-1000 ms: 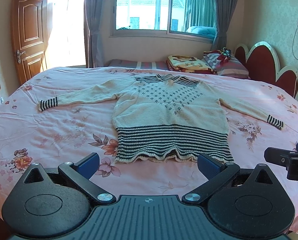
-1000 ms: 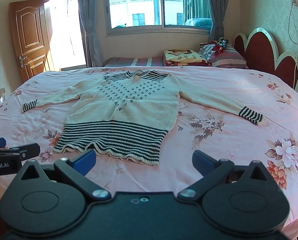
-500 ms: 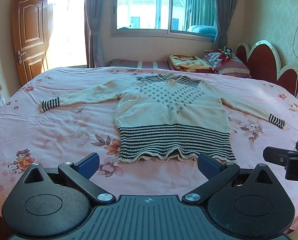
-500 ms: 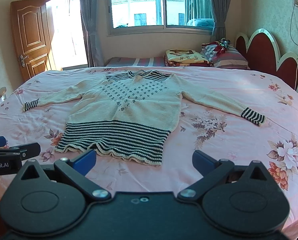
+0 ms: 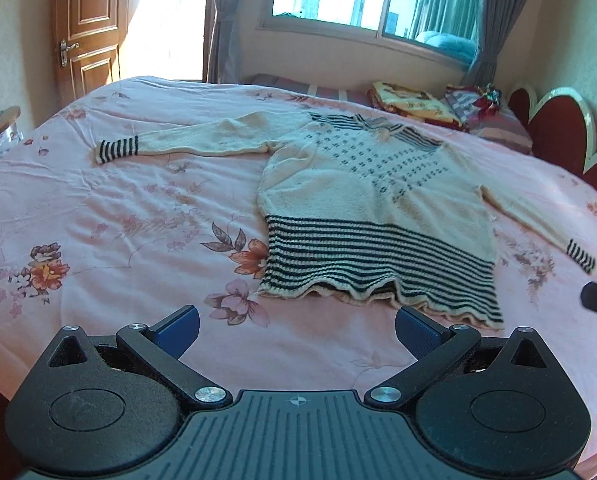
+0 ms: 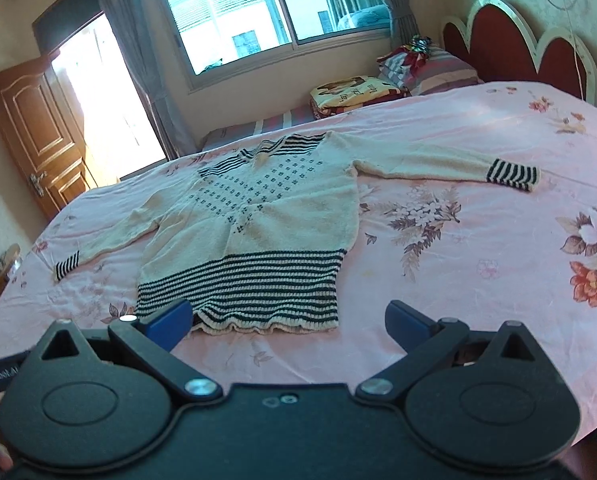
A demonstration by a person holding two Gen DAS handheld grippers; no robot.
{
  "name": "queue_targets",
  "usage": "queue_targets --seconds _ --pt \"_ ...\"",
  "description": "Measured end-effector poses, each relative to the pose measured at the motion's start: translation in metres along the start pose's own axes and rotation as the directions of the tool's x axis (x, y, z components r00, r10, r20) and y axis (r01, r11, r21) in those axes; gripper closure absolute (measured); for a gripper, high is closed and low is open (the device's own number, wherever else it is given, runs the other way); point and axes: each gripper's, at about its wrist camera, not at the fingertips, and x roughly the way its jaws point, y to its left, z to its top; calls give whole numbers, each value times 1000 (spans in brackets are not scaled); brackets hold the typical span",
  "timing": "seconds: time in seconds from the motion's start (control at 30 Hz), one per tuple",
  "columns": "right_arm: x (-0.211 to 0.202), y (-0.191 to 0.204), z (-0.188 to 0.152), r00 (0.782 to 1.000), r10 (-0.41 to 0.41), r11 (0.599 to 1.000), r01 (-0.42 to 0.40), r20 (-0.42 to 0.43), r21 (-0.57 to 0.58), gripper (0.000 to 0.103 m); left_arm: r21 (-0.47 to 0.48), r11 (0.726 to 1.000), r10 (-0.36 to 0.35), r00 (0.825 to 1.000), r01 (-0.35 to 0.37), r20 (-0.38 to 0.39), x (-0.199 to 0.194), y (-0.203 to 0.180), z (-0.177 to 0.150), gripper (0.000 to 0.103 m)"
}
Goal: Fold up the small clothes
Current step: 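Move the right tool to the striped cuff of one sleeve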
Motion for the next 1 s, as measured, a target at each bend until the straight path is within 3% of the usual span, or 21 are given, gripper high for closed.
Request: queue_targets --seconds 0.13,0.2,0.3,0.37,0.47,0.7,0.83,1.0 --pt "14 -13 16 999 -20 998 18 36 54 8 1 999 -49 999 49 15 25 1 21 0" --pt "23 -21 27 998 -35 996 31 54 83 31 9 998 -60 998 60 21 39 0 35 0" --pt "37 -35 44 993 -84 988 72 82 139 34 77 992 -106 993 102 53 56 -3 54 0" --pt "43 -52 57 987 -114 977 90 115 194 34 116 984 -135 991 131 22 71 -5 67 0" --pt "54 -87 74 976 -155 952 107 150 286 46 49 976 -209 977 211 -41 101 -1 83 0" --pt "97 -202 92 965 -231 821 122 128 558 53 3 968 -250 965 251 -78 147 -21 98 0" --pt "133 -256 90 969 -223 743 95 110 662 59 -74 979 -197 976 191 -90 173 -37 106 0" --pt "174 -291 87 975 -201 677 71 91 733 66 -58 989 -143 984 137 -110 203 -64 121 0"
